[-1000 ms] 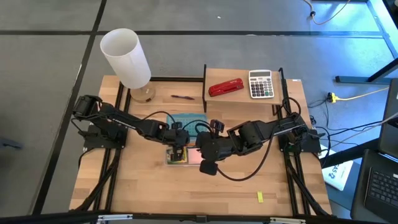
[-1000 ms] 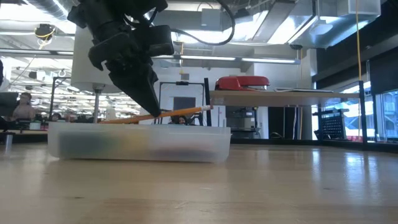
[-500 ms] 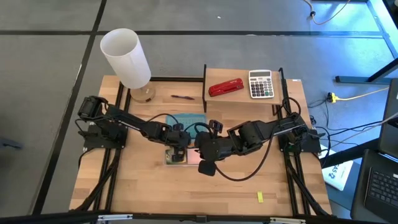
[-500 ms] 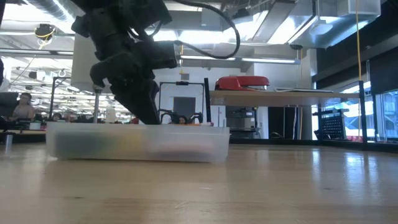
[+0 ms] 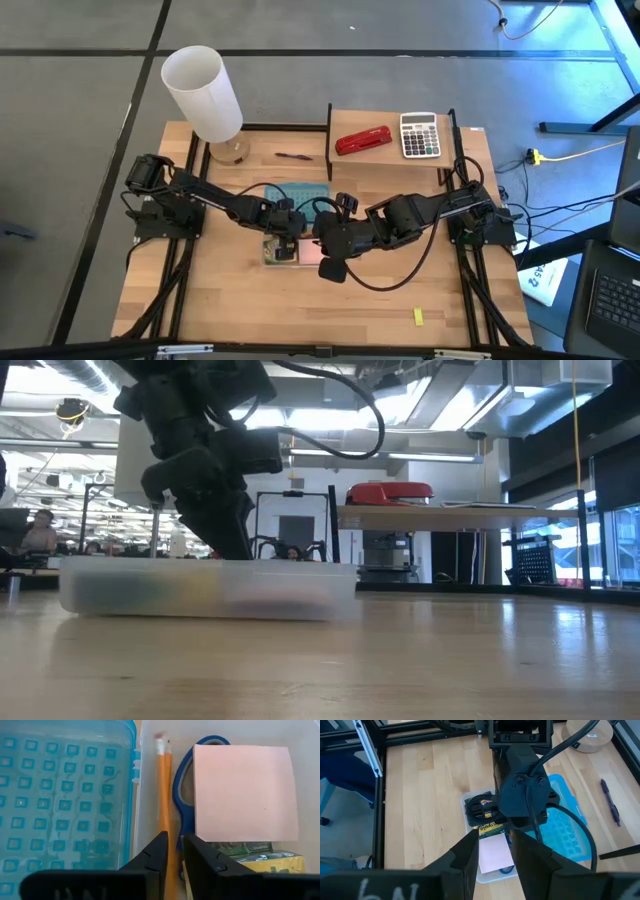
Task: Pack school essentials
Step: Put the yellow pencil into the blue supply box, then put the yellow eraser into the blue supply box
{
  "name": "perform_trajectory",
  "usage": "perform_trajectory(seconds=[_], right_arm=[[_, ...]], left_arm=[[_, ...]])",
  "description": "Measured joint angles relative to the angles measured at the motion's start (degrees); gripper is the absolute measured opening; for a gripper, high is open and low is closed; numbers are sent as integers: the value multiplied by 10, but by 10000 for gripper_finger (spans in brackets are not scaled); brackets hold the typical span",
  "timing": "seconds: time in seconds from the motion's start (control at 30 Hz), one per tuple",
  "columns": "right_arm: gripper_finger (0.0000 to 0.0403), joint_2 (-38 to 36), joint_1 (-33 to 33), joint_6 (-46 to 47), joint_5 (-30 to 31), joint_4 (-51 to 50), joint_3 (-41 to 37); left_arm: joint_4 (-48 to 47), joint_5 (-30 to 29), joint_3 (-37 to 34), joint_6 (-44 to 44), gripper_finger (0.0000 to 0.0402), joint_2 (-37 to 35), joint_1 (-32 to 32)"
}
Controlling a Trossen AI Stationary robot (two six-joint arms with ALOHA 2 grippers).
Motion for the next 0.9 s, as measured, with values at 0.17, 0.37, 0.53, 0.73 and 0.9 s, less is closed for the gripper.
perform_trajectory(seconds=[0.17,0.37,0.53,0.73,0.9], right_arm=[[120,0,0,0,0,0,0],[120,0,0,0,0,0,0],[120,0,0,0,0,0,0],[120,0,0,1,0,4,0],[120,0,0,1,0,8,0]], left_arm=[[-1,0,0,0,81,0,0],[-1,-3,0,-2,123,0,0],[0,-3,0,-29,135,-8,-1],[-11,-3,0,-33,134,-56,-6],[-60,-2,0,-53,134,-108,-17]])
